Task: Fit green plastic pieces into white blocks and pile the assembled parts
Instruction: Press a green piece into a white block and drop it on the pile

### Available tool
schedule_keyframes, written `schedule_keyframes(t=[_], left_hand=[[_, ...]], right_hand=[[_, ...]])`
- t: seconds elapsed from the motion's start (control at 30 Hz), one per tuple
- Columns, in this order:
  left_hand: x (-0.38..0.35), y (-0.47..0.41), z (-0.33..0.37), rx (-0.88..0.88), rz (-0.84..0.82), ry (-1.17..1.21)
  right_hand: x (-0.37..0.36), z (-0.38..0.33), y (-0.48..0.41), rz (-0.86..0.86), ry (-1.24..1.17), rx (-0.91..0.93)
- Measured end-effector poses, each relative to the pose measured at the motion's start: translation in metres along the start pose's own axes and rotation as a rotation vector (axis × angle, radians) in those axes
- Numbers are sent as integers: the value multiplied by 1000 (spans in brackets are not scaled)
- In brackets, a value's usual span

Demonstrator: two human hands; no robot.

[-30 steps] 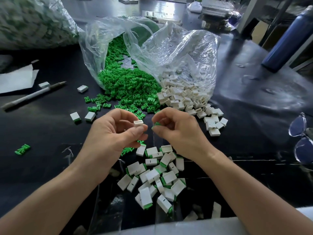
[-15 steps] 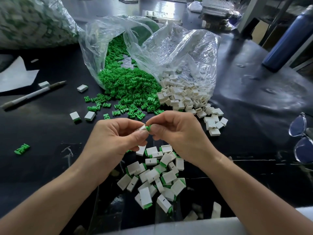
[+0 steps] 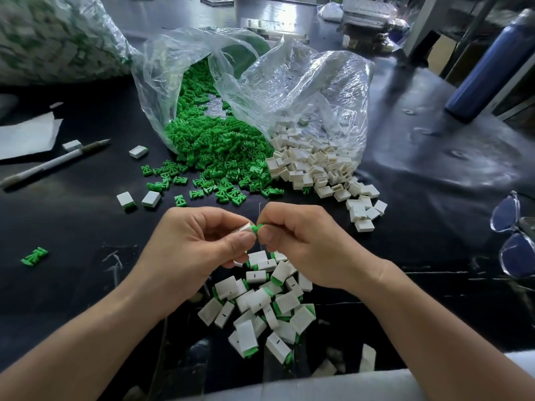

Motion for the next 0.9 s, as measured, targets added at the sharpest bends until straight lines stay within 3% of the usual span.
schedule_keyframes(t=[0.27,0.4,0.57,0.7,0.9], left_hand=[[1,5,-4,-205,92,-403],[0,4,-7,-223,86,-472],[2,2,5,-109,27,-42],[0,1,7,-104,-9,125],[-1,2,6,-91,-122,195]], right_hand=[[-3,-5,2,-91,397,224],[-6,-4,3,-104,529,278],[-4,-3,1,129,-11,54],[1,-4,1,183,-401,-111],[-14,-6,-2,-96,-989,-304]])
Point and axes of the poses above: each hand's wrist, its own y-axis away from the middle knuckle, its own x-axis out of the back of the hand, z = x × y, the point moved 1 cm from there along -y, towards the middle knuckle, and after that the axes turned 11 degrees about x, right-handed, at the moved point
